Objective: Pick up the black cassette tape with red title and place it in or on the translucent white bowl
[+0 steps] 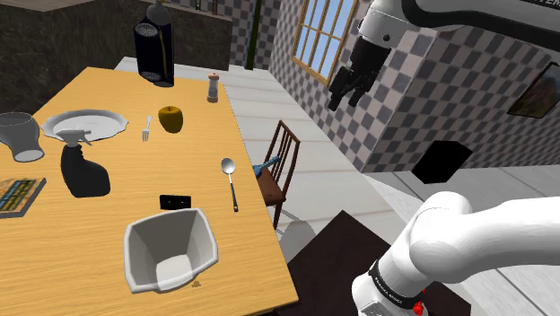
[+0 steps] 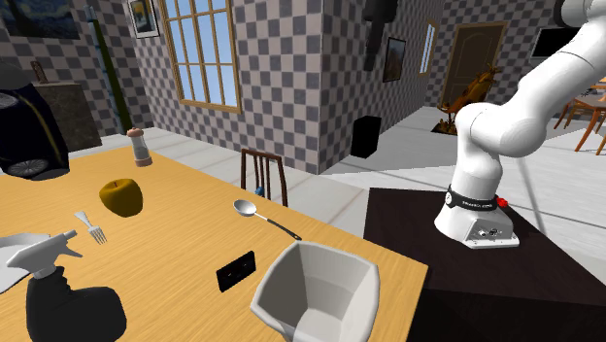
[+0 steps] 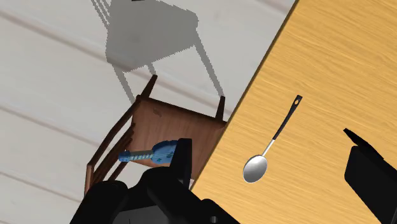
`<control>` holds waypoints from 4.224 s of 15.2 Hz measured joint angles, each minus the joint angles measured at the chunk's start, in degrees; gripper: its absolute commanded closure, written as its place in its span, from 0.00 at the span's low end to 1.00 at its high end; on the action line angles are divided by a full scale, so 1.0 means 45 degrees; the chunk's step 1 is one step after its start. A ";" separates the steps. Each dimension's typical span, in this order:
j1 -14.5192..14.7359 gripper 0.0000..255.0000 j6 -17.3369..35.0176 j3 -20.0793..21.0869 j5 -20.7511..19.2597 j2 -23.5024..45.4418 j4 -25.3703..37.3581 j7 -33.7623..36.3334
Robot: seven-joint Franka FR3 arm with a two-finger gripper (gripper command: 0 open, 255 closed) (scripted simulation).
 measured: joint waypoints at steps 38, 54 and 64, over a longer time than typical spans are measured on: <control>0.3026 0.00 0.7085 0.1533 0.0155 1.4611 0.6263 -0.4924; 0.4372 0.00 0.6832 0.2147 -0.0721 2.0341 1.1738 -0.6162; 0.4417 0.00 0.7242 0.2105 -0.0769 2.0883 1.1875 -0.6139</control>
